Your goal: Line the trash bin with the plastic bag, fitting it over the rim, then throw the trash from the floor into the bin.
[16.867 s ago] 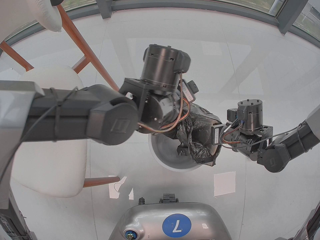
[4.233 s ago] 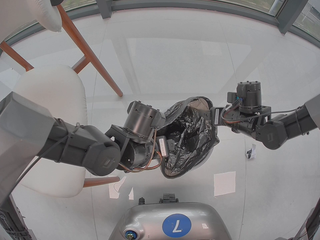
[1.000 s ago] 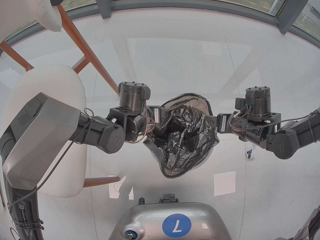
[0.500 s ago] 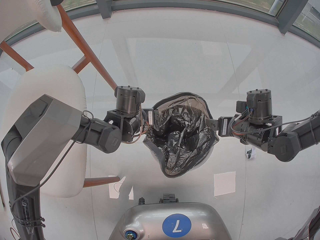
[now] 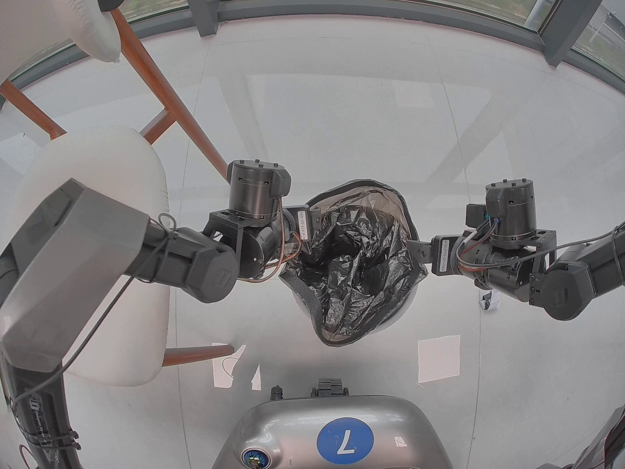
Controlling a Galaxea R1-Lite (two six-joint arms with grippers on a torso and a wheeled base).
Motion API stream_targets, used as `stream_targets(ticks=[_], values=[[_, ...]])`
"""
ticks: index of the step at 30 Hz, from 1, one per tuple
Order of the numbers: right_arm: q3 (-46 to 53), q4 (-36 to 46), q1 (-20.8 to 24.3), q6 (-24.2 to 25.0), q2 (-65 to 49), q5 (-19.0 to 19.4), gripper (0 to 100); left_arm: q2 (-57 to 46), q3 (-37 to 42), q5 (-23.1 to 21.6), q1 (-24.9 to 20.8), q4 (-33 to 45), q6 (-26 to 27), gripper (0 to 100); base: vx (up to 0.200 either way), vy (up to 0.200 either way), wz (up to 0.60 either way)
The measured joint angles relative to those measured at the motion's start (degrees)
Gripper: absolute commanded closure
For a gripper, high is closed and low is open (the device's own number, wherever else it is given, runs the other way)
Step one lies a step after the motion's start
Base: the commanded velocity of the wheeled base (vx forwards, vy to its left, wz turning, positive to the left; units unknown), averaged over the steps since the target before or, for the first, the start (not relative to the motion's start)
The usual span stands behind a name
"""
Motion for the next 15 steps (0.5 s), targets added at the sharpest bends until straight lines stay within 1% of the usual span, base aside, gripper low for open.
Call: stream_targets(ticks=[5,10,12,15], values=[[4.17,0.40,0.69,0.63,-1.96,-0.16,0,-6.01,7.95,0.05,-0.56,0.04,-0.46,0,0.000,0.000,0.00],[8.19,0.57,2.38,0.79,-3.43,-0.20,0,-11.50,18.04,-0.15,-1.68,0.33,-0.77,0,0.000,0.000,0.00],[9.24,0.68,3.47,0.72,-3.63,-0.22,0,-13.47,22.33,-0.24,-2.24,0.39,-1.58,0,0.000,0.000,0.00],[9.05,1.12,4.68,0.66,-3.00,-0.24,0,-15.08,25.89,-0.57,-3.69,0.59,-3.23,0,0.000,0.000,0.00]])
